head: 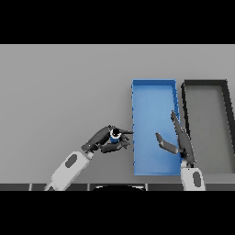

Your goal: Pick up the blue pipe and place it into the blue bin.

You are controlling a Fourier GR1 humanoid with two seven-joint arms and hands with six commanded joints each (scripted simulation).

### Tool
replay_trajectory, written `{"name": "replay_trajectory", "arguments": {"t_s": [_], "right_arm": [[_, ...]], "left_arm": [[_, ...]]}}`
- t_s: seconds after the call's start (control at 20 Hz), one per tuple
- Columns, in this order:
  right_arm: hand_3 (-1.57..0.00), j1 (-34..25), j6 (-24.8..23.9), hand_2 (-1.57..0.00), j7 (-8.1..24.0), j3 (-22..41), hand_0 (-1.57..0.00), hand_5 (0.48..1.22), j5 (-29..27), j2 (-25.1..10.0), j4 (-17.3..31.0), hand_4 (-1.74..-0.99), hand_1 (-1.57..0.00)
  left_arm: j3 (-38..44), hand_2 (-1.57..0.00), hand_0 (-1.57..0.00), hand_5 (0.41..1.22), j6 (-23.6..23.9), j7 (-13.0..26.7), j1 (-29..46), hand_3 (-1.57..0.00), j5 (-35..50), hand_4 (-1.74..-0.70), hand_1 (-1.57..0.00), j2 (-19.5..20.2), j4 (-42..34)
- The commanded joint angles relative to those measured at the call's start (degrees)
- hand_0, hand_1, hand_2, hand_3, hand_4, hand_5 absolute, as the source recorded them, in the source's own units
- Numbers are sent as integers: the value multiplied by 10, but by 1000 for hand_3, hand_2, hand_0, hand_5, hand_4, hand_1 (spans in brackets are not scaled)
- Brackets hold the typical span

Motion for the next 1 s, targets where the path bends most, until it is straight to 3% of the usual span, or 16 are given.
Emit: {"name": "replay_trajectory", "arguments": {"t_s": [0.0, 0.15, 0.4, 0.75, 0.85, 0.95], "right_arm": [[1, -3, 1, 1, -2, -2, 1, 635, -2, -1, 4, -1217, 1], [1, 1, 0, 1, 1, -2, 1, 640, 0, -1, 3, -1208, 1], [1, 1, 7, 1, 6, -2, 1, 629, -7, -4, -3, -1177, 1], [1, -13, 29, 1, 6, -7, 1, 618, -31, -6, 13, -1197, 1], [1, -14, 51, 1, -7, -16, 1, 610, -65, -19, -9, -1195, 1], [1, -19, 107, 1, 15, -14, 1, 593, -135, -36, -43, -1199, 1]], "left_arm": [[-1, -1555, -1551, 1214, 1, 19, -5, -1445, 4, -1723, -1553, 0, -13], [-9, -1563, -1561, 1217, -3, 53, -17, -1445, 9, -1726, -1562, -2, -34], [-17, -1568, -1568, 1219, -7, 74, -18, -1442, 9, -1729, -1568, -3, -44], [-12, -1570, -1570, 1220, -11, 75, -26, -1439, 0, -1731, -1570, -3, -27], [-14, -1571, -1571, 1221, -15, 73, -26, -1438, 0, -1731, -1571, -2, -31], [-10, -1571, -1571, 1221, -16, 75, -22, -1440, 5, -1731, -1571, 0, -33]]}}
